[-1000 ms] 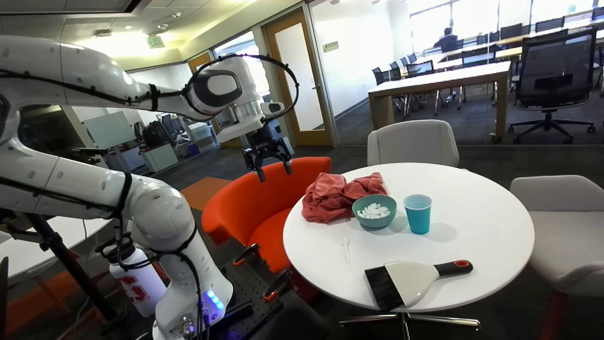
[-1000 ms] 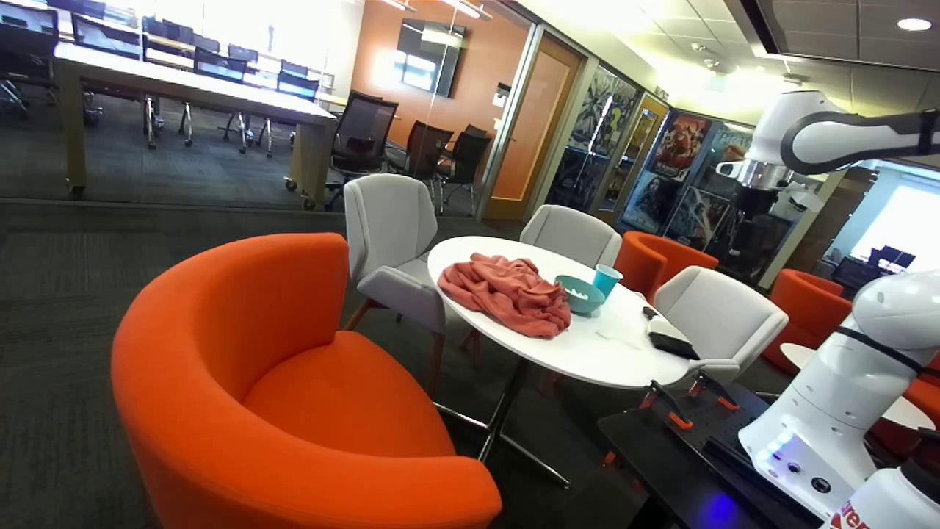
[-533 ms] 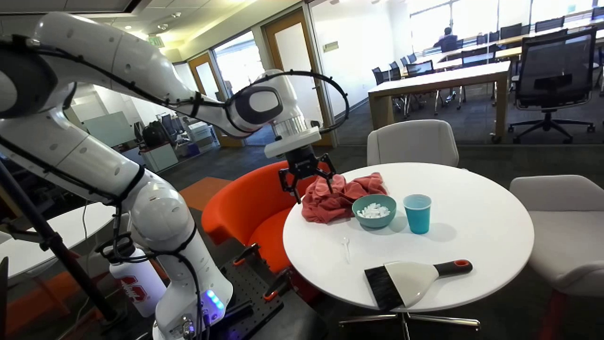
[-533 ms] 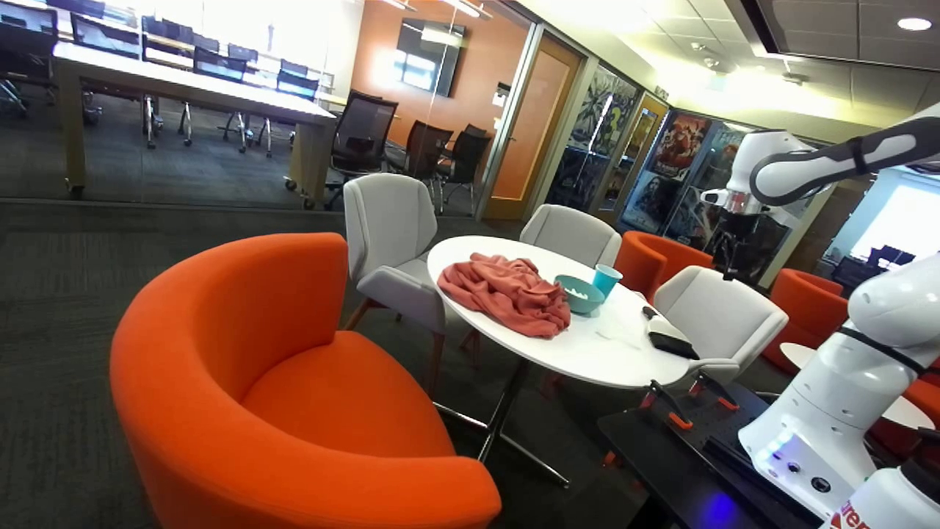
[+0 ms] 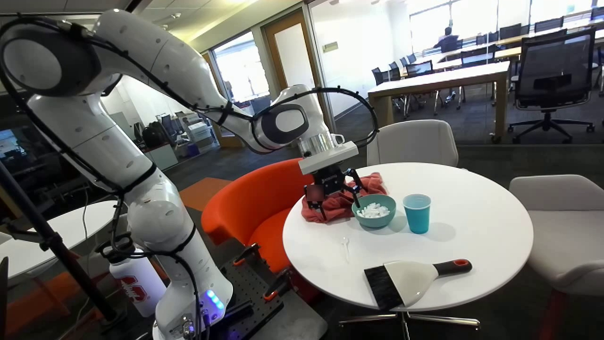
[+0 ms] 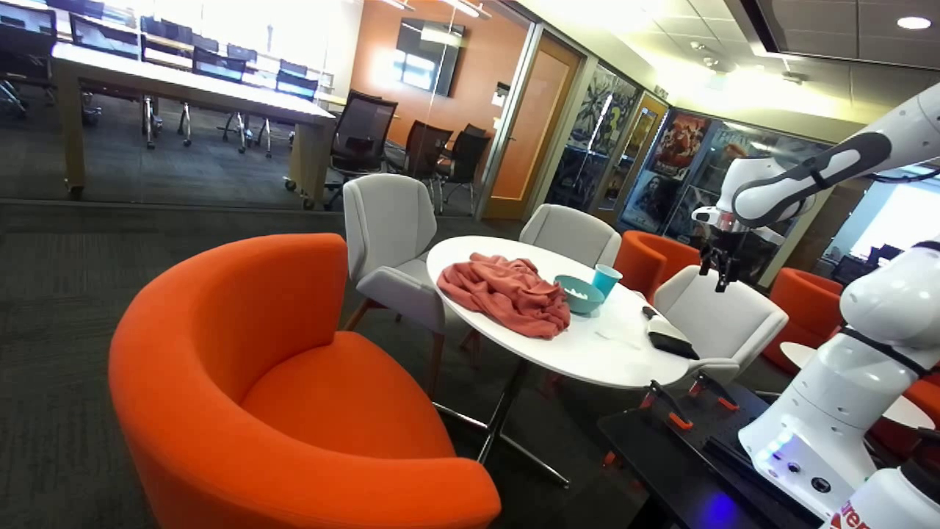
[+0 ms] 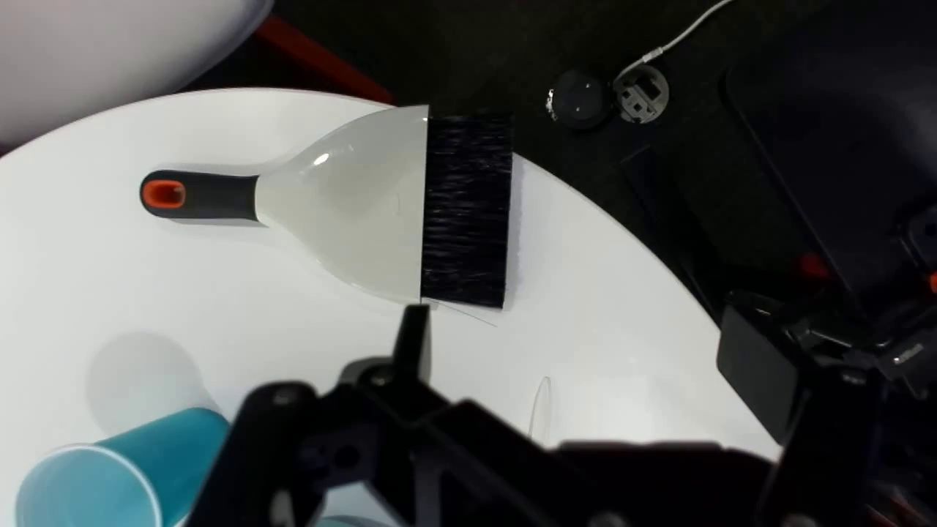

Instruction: Use the white spoon to stir the contents in the bowl

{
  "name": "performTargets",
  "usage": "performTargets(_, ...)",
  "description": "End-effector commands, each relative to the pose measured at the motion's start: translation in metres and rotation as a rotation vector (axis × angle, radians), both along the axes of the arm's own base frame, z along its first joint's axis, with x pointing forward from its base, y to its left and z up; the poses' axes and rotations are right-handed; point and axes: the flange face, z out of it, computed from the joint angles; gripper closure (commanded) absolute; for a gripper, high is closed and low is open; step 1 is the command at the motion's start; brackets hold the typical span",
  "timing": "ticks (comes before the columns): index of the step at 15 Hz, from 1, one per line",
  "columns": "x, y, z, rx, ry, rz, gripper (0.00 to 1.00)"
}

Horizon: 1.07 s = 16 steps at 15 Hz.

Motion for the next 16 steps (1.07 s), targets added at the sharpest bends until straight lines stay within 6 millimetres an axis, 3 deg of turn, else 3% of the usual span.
performTargets(1, 0.001, 0.001, 0.001, -0.001, 0.0, 0.002, 0.0)
performTargets(5, -0.012, -0.005, -0.021, 0.06, -0.166, -0.053, 0.0)
performTargets(9, -0.035, -0.008, -0.07, 0.163, -0.307, -0.065, 0.0)
performTargets(10, -0.036, 0.0, -0.07, 0.2, -0.324, -0.059, 0.0)
performTargets(11, -0.025, 0.003, -0.051, 0.267, -0.33, -0.053, 0.0)
performTargets(16, -0.025, -0.003, -0.059, 0.518, -0.357, 0.022, 0.0)
